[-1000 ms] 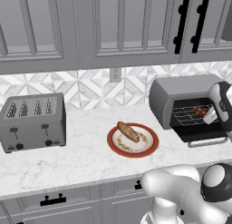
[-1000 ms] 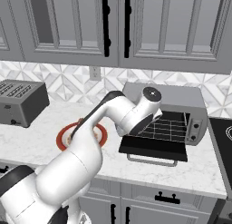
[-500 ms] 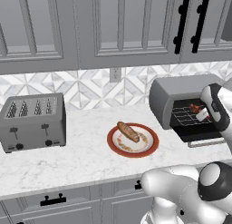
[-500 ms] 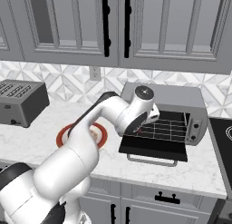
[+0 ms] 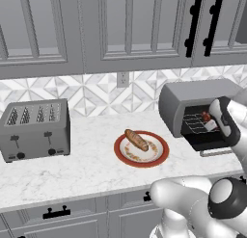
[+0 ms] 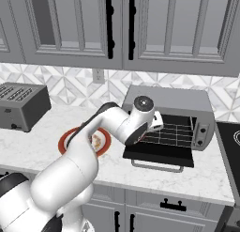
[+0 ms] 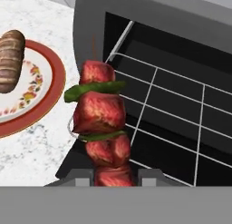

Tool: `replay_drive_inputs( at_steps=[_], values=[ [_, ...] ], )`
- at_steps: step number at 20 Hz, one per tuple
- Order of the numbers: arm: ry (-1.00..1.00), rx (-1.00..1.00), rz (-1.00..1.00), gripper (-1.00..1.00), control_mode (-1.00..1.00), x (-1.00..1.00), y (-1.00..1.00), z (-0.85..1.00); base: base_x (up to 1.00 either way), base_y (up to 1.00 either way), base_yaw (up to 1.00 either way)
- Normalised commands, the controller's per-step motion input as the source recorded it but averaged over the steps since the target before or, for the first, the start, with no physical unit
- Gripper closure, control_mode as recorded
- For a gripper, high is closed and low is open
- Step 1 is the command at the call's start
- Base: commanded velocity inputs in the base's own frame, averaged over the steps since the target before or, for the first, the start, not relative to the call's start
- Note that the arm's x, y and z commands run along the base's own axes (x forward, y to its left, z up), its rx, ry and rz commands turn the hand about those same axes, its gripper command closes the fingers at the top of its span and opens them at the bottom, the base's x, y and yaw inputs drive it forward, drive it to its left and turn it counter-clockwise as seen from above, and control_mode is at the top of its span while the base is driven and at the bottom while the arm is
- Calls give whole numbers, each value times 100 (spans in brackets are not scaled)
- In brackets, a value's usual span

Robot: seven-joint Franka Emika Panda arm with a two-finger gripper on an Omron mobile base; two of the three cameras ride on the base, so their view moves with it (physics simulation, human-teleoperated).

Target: Pick up the kebab skewer and baguette bread, and place them inside the toaster oven. Close the toaster oven door and start by setting the timer.

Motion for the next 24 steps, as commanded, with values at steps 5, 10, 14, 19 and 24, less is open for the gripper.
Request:
replay_drive_inputs(
  at_steps=[5, 10, 14, 19, 24],
  values=[
    [-6, 0, -2, 100, -100, 0, 1, 0, 0, 0, 0],
    [-3, 0, -1, 100, -100, 6, 3, 0, 0, 0, 0],
    [0, 0, -3, 100, -100, 19, 1, 0, 0, 0, 0],
    [0, 0, -2, 100, -100, 34, 1, 0, 0, 0, 0],
    [0, 0, -1, 100, -100, 7, 0, -13, 0, 0, 0]
  ],
)
